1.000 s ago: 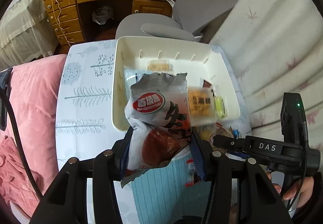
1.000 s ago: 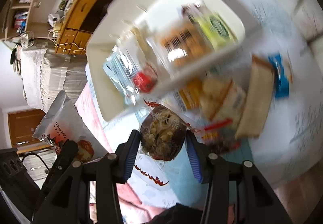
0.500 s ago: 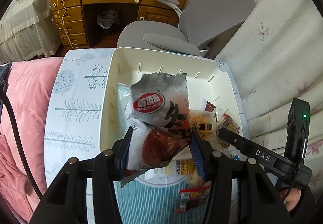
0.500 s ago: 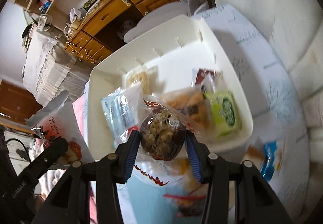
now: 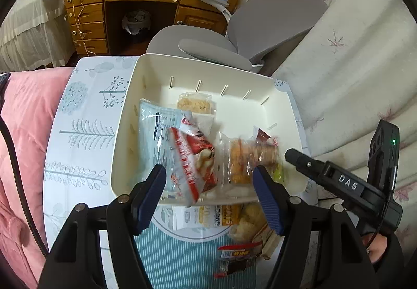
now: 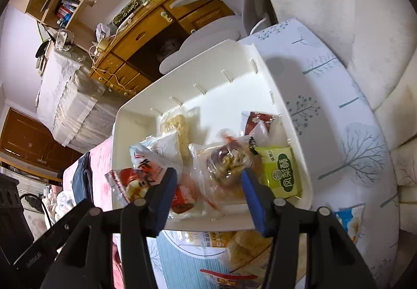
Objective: Organize snacks
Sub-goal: 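Lift both bags over the white tray and open both tools to drop them, then move both tools back toward the remaining snacks on the table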
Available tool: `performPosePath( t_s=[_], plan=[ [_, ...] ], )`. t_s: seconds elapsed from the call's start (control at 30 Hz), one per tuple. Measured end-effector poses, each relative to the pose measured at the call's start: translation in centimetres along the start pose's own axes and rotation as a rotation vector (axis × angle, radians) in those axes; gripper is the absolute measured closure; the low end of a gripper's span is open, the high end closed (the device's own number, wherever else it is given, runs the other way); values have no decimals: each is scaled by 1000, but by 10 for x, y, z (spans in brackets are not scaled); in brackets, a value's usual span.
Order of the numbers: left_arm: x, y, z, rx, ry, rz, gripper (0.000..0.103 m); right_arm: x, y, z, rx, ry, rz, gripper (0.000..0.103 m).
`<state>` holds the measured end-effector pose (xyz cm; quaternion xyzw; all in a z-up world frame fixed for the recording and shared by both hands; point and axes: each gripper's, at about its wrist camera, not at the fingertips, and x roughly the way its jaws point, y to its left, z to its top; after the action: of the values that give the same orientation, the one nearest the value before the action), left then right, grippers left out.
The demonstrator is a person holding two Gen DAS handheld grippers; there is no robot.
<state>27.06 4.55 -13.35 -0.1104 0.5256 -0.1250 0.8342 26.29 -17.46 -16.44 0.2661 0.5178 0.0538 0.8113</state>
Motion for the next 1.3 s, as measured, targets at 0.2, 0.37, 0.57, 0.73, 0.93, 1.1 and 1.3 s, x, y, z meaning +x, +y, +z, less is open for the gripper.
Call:
performPosePath(
  t_s=[0.2, 0.37, 0.57, 0.73, 0.93, 1.1, 1.3],
  plan=[
    [-13, 2, -19, 6, 7, -8, 35, -25, -2, -13, -1, -58, 2, 50],
    [-27, 3, -41, 30, 19, -31, 35, -54, -3, -40, 2, -119, -17, 50],
    [-45, 5, -71, 56, 41, -62, 35, -81, -7, -85, 43, -158, -47, 50],
    [-56, 10, -99, 78, 69, -92, 34, -97, -16, -124, 86, -184, -82, 50],
    [-65, 15, -125, 92, 63, -85, 27, -108, -27, -163, 143, -189, -118, 50],
    [-65, 20, -138, 84, 65, -61, 27, -110, -39, -183, 145, -179, -152, 50],
    [-56, 19, -151, 61, 81, -17, 24, -106, -59, -194, 117, -159, -212, 50]
  ],
)
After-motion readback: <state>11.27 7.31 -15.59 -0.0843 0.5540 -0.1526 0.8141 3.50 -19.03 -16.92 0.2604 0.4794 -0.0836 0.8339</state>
